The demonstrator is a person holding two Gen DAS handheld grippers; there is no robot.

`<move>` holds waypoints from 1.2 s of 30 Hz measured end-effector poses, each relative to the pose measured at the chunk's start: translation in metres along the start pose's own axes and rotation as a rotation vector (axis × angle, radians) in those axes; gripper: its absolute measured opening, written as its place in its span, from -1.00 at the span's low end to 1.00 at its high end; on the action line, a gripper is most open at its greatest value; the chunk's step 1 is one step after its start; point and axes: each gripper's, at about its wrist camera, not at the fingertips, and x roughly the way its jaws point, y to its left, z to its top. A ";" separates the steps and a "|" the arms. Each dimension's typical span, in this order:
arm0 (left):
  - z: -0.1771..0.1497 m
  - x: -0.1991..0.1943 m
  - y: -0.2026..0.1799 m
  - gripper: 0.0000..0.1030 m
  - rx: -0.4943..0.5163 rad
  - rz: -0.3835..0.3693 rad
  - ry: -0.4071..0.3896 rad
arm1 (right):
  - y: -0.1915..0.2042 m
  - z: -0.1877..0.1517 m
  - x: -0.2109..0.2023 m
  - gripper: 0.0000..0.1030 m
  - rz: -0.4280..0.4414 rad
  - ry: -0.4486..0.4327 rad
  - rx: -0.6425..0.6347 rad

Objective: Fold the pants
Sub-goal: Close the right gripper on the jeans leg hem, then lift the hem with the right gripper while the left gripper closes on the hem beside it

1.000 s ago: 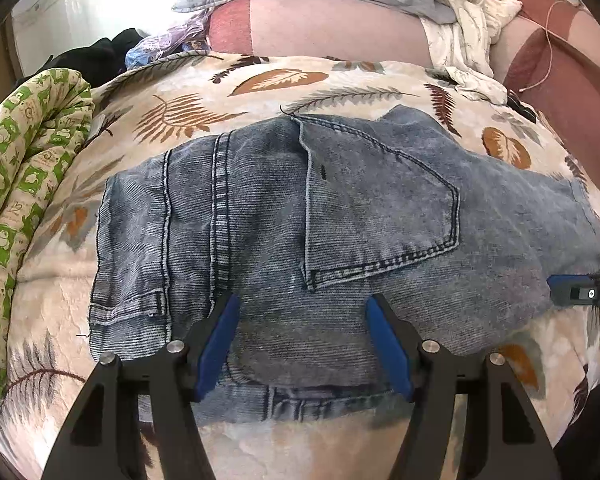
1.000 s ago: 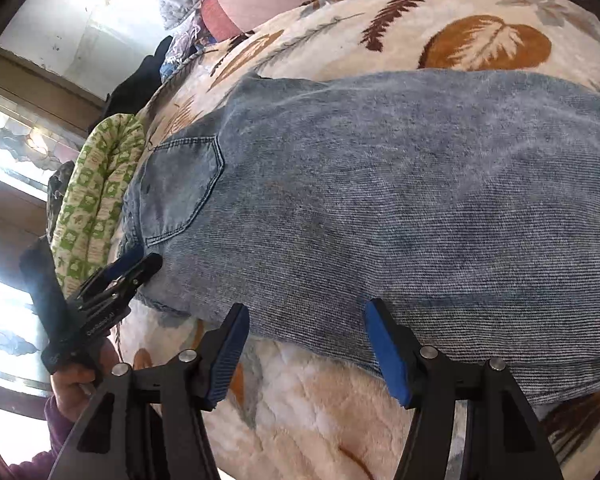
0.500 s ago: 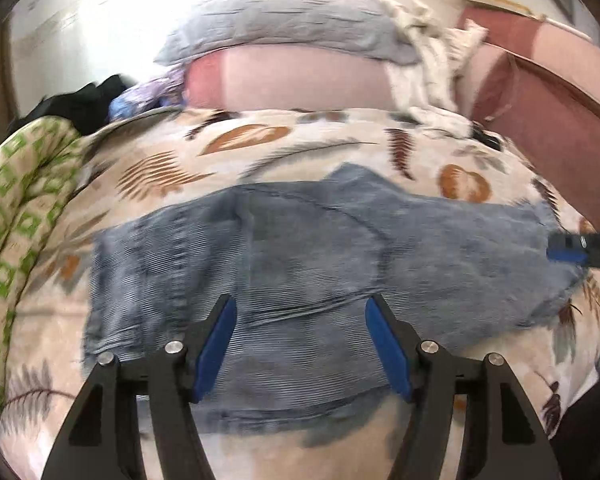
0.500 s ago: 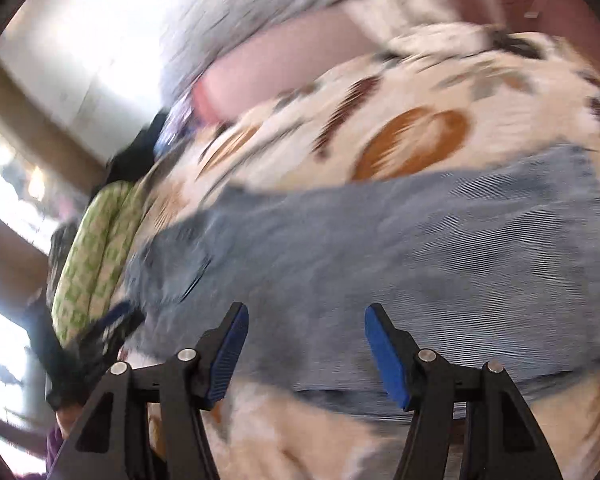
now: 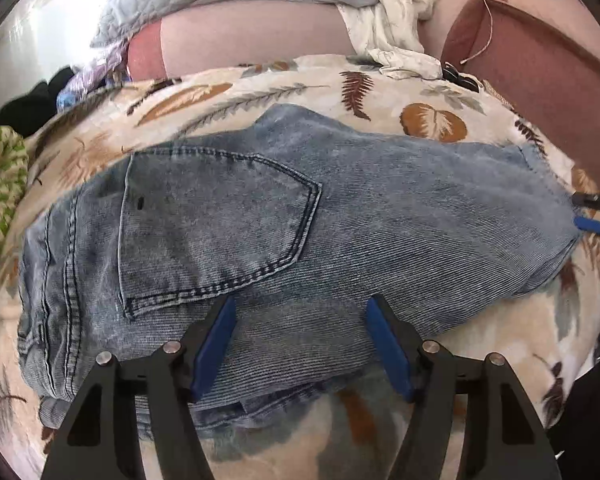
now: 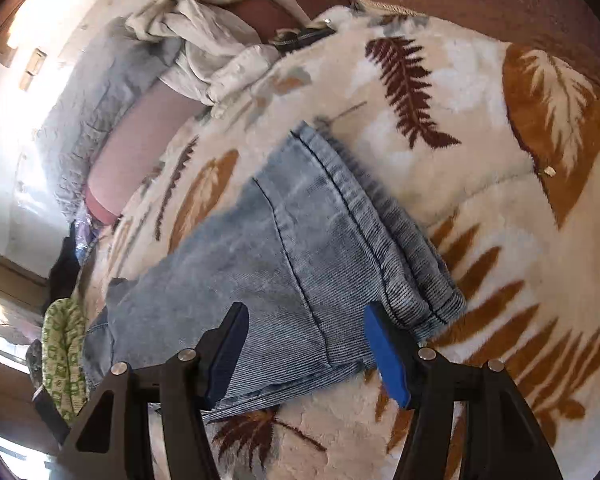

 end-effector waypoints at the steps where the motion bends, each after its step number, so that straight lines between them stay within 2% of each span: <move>1: -0.001 -0.001 -0.001 0.34 0.012 0.007 -0.010 | 0.001 0.000 -0.001 0.24 0.000 0.001 -0.007; 4: -0.007 -0.006 0.000 0.35 0.010 0.004 -0.037 | -0.005 0.000 -0.012 0.25 0.044 -0.017 0.024; 7: -0.006 -0.017 0.000 0.35 -0.025 -0.013 -0.044 | -0.019 -0.005 -0.026 0.25 0.164 -0.039 0.122; 10: 0.006 -0.023 -0.009 0.35 -0.054 -0.072 -0.044 | -0.026 -0.014 -0.038 0.25 0.250 -0.062 0.168; 13: 0.033 -0.024 -0.044 0.35 0.016 -0.123 -0.029 | -0.034 -0.022 -0.042 0.31 0.305 -0.078 0.247; 17: 0.070 -0.019 -0.087 0.35 0.109 -0.168 -0.029 | -0.047 -0.034 -0.041 0.32 0.340 -0.082 0.354; 21: 0.101 -0.002 -0.129 0.35 0.187 -0.216 0.017 | -0.064 -0.037 -0.037 0.32 0.345 -0.091 0.450; 24: 0.122 0.015 -0.164 0.36 0.253 -0.239 0.049 | -0.074 -0.038 -0.029 0.32 0.385 -0.072 0.519; 26: 0.135 0.026 -0.181 0.36 0.260 -0.239 0.065 | -0.075 -0.038 -0.023 0.32 0.401 -0.063 0.553; 31: 0.160 0.052 -0.210 0.36 0.269 -0.260 0.107 | -0.076 -0.036 -0.009 0.32 0.379 -0.045 0.600; 36: 0.173 0.074 -0.241 0.36 0.333 -0.260 0.133 | -0.081 -0.035 -0.004 0.32 0.373 -0.056 0.632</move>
